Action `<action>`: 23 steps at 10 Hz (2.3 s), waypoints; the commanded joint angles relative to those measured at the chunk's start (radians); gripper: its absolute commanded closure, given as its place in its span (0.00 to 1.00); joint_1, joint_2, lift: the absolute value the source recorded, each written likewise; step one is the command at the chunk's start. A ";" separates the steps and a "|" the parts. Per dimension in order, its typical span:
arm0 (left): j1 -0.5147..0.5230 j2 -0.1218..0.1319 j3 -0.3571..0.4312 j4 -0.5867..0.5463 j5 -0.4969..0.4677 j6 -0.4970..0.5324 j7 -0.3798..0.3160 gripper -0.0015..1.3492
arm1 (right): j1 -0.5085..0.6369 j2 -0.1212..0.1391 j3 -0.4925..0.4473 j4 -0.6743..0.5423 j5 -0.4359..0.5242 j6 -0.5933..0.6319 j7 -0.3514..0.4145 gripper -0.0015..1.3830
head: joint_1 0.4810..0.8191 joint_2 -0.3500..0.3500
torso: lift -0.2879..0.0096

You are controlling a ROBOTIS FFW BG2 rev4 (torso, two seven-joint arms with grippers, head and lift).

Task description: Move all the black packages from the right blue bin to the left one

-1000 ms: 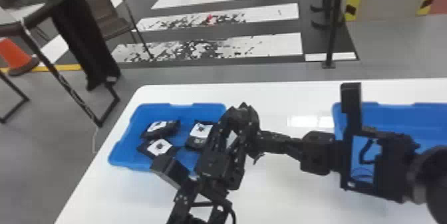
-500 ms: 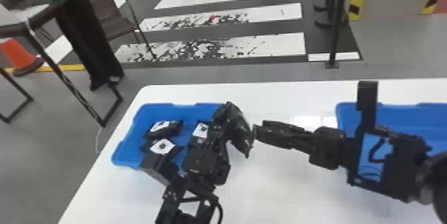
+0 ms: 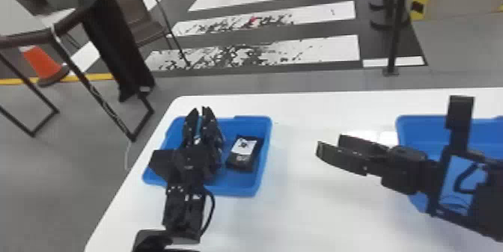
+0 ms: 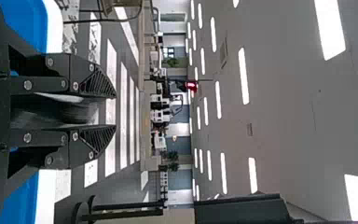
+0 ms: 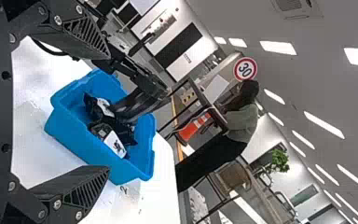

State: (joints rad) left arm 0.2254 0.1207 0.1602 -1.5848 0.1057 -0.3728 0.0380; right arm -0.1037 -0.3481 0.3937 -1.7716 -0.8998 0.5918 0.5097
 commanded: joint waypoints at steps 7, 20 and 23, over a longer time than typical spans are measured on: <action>0.278 -0.036 -0.174 -0.311 0.056 -0.076 -0.115 0.09 | 0.393 0.107 -0.416 -0.225 0.473 -0.339 -0.025 0.06 | 0.63 0.76 | 0.45; 0.405 -0.033 -0.236 -0.481 0.108 0.159 0.079 0.07 | 0.617 0.179 -0.489 -0.426 0.625 -0.364 -0.181 0.07 | 0.63 0.54 | 0.45; 0.410 -0.033 -0.234 -0.483 0.106 0.142 0.079 0.07 | 0.624 0.179 -0.491 -0.439 0.621 -0.364 -0.188 0.07 | 0.63 0.55 | 0.45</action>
State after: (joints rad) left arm 0.6346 0.0874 -0.0744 -2.0677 0.2117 -0.2287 0.1166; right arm 0.5186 -0.1687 -0.0979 -2.2080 -0.2791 0.2282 0.3230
